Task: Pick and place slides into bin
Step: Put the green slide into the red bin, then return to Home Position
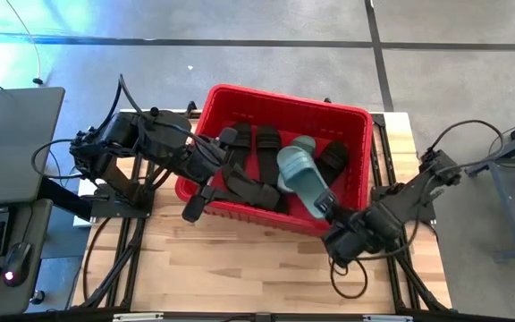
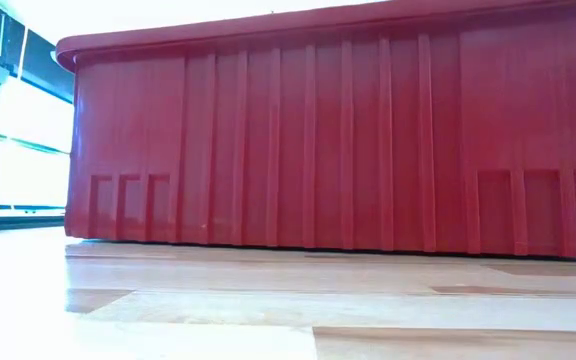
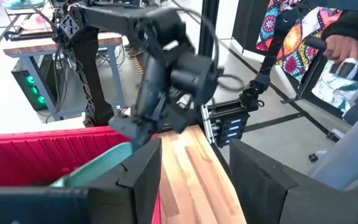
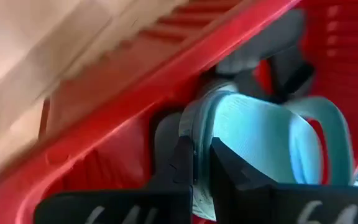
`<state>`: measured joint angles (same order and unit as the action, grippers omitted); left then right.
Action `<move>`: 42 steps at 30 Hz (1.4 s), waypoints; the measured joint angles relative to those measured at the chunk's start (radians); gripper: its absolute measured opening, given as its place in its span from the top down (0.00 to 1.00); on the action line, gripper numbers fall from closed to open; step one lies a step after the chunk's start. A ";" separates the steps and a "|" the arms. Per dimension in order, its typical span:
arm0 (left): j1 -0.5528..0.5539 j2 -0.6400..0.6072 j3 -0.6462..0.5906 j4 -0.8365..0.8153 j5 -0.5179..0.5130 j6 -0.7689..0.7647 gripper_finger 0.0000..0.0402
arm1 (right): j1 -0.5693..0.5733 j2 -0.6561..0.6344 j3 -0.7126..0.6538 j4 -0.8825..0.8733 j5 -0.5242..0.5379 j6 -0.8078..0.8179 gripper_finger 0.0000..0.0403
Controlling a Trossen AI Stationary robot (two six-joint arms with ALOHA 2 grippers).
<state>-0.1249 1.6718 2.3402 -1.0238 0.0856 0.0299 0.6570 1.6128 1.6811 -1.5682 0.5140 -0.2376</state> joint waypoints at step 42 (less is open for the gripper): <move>0.000 0.000 0.000 -0.109 0.000 0.050 0.57 | -0.089 -0.097 -0.314 0.000 0.138 -0.077 0.69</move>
<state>-0.1253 1.6714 2.3402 -1.1328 0.0853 0.0803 0.5680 1.5155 1.3666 -1.5679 0.6523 -0.3144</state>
